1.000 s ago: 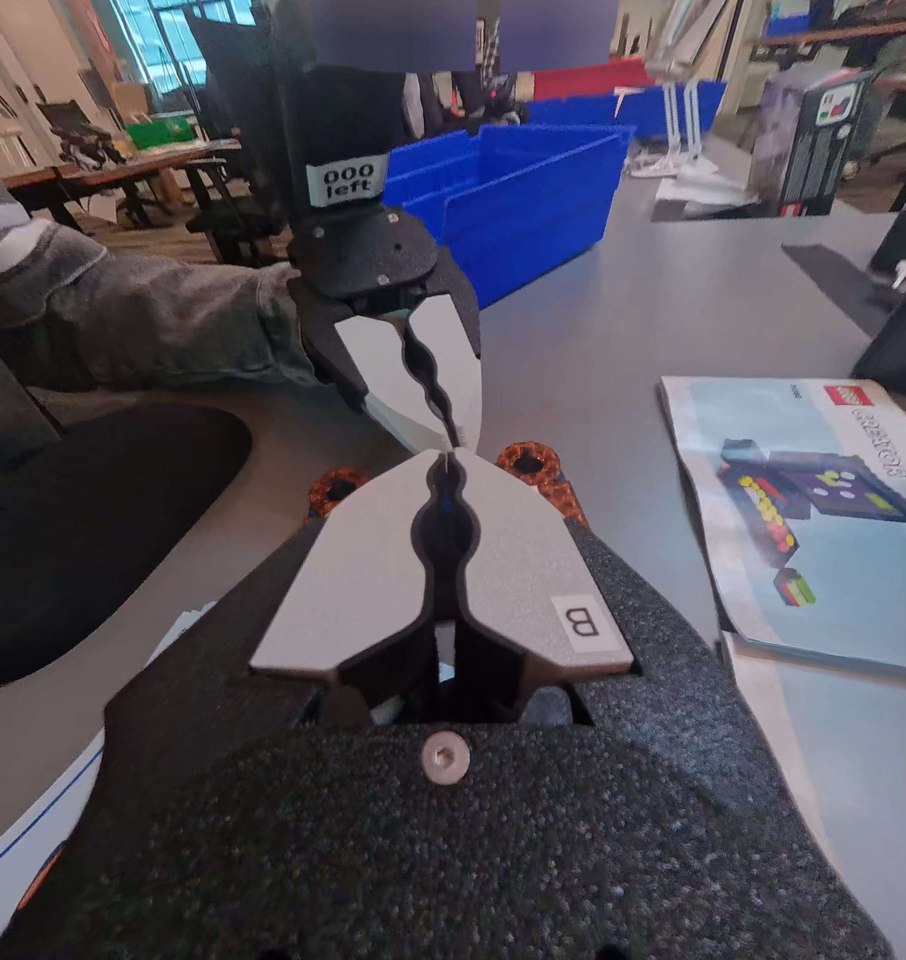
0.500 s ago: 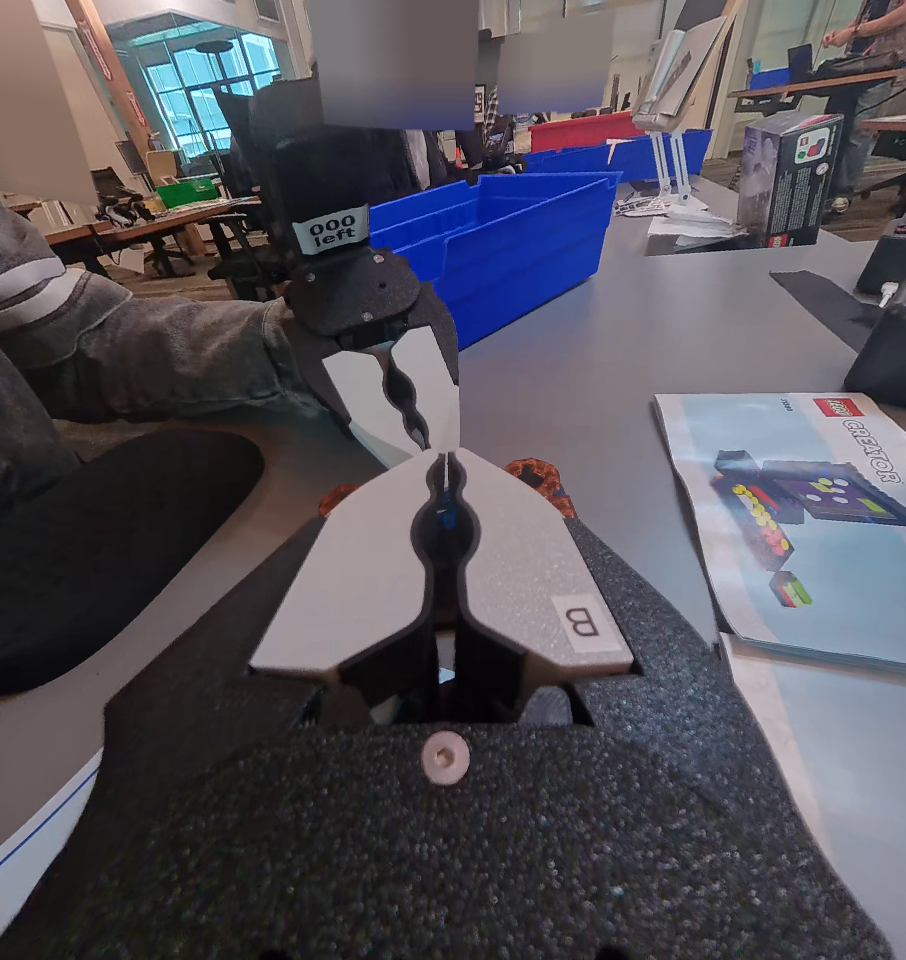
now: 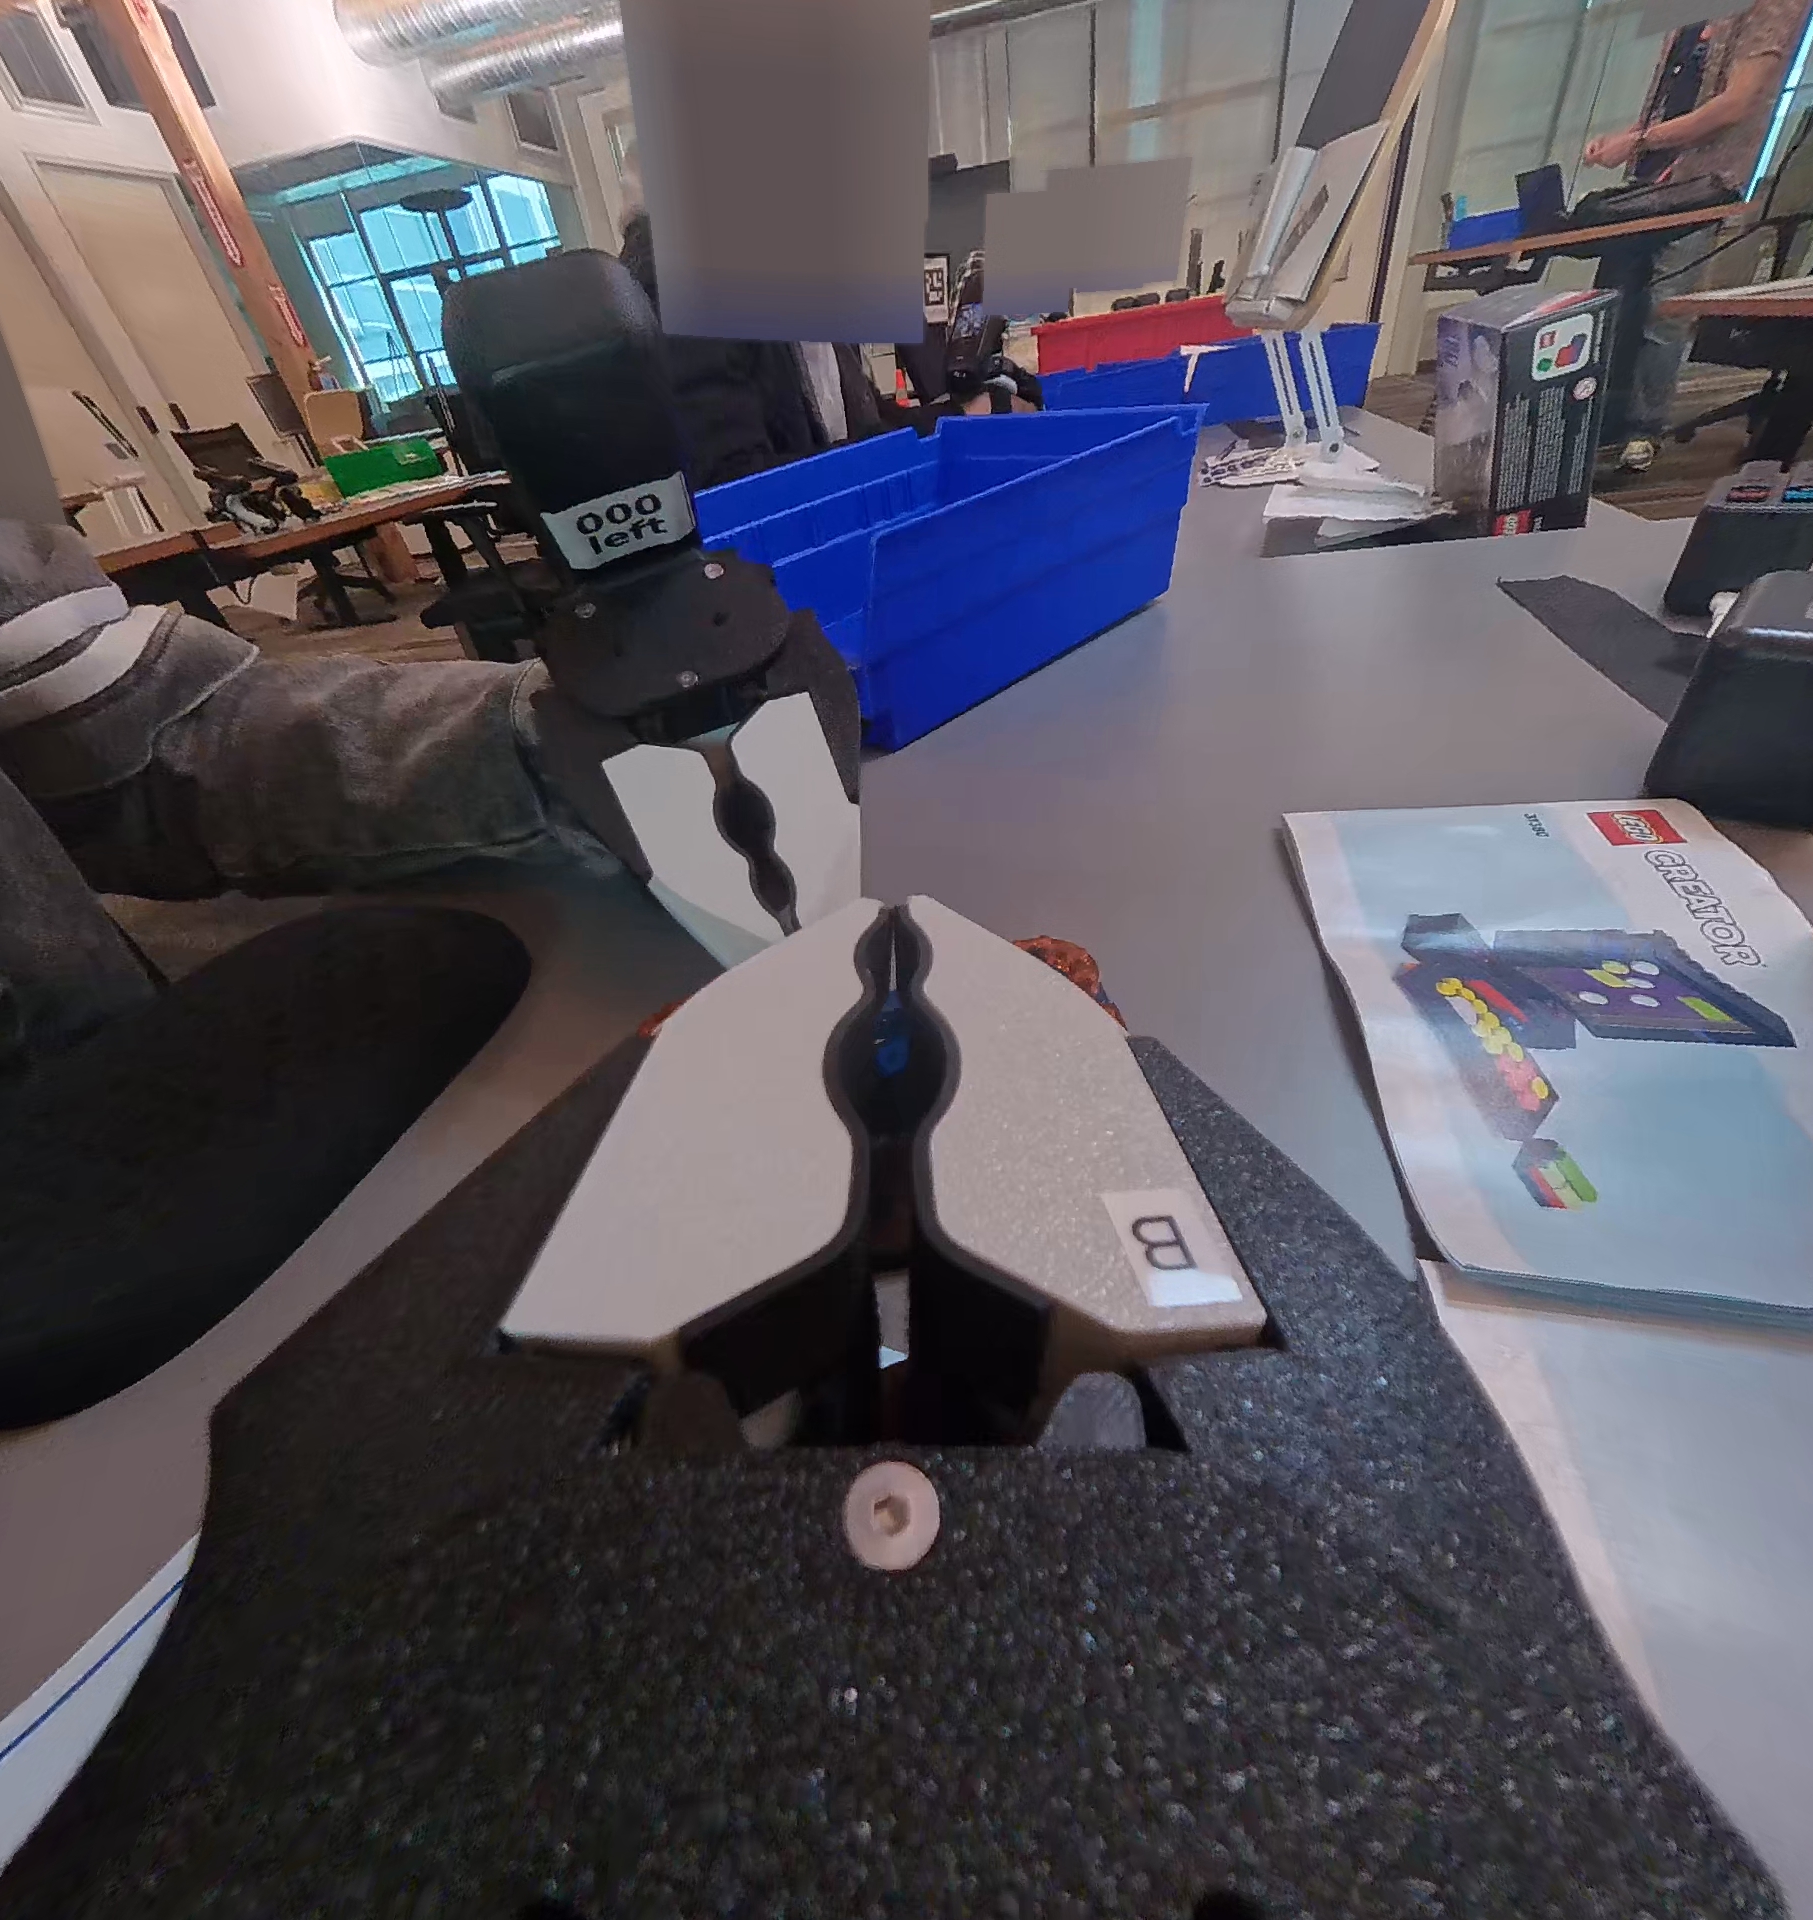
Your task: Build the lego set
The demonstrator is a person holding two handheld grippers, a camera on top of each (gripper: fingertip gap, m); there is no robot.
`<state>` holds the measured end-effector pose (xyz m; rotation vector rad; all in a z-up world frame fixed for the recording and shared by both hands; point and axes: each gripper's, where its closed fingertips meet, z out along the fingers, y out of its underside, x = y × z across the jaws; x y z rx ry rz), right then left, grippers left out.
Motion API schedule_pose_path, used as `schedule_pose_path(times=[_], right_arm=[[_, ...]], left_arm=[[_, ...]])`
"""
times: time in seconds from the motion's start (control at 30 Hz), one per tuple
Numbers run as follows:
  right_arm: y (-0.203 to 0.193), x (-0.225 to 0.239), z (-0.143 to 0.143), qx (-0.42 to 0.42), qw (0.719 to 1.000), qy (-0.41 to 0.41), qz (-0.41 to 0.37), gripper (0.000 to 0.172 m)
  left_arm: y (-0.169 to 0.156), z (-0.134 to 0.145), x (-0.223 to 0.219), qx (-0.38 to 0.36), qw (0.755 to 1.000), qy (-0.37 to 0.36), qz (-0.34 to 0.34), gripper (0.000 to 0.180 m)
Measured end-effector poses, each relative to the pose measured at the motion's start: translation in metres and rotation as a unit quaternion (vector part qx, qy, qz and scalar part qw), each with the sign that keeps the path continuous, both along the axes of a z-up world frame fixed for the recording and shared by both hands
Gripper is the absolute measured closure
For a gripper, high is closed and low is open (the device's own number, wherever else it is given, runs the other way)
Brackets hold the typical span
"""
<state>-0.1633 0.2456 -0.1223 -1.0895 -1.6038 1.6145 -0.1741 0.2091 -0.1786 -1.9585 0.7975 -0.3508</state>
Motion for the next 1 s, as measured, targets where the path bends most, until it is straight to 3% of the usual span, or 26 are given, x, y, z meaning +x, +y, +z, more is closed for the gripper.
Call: schedule_pose_path(times=[0.3,0.4,0.53,0.67,1.0], right_arm=[[0.0,0.0,-0.001,0.003,1.0,0.001,-0.002,0.172],[-0.001,0.0,0.0,0.003,1.0,0.003,-0.001,0.172],[0.001,0.001,0.002,-0.007,1.0,0.008,0.001,0.172],[0.001,0.002,0.002,-0.007,1.0,0.011,0.002,0.172],[0.0,0.002,0.002,-0.003,1.0,0.009,-0.001,0.172]], left_arm=[[0.0,-0.002,0.0,0.005,1.0,0.016,0.018,0.18],[0.0,0.0,0.0,-0.014,1.0,-0.008,0.011,0.18],[0.024,0.018,-0.014,0.015,0.994,-0.071,0.079,0.18],[0.031,0.002,-0.023,-0.018,0.995,-0.032,0.09,0.18],[0.03,-0.002,-0.022,-0.028,0.996,-0.023,0.087,0.18]])
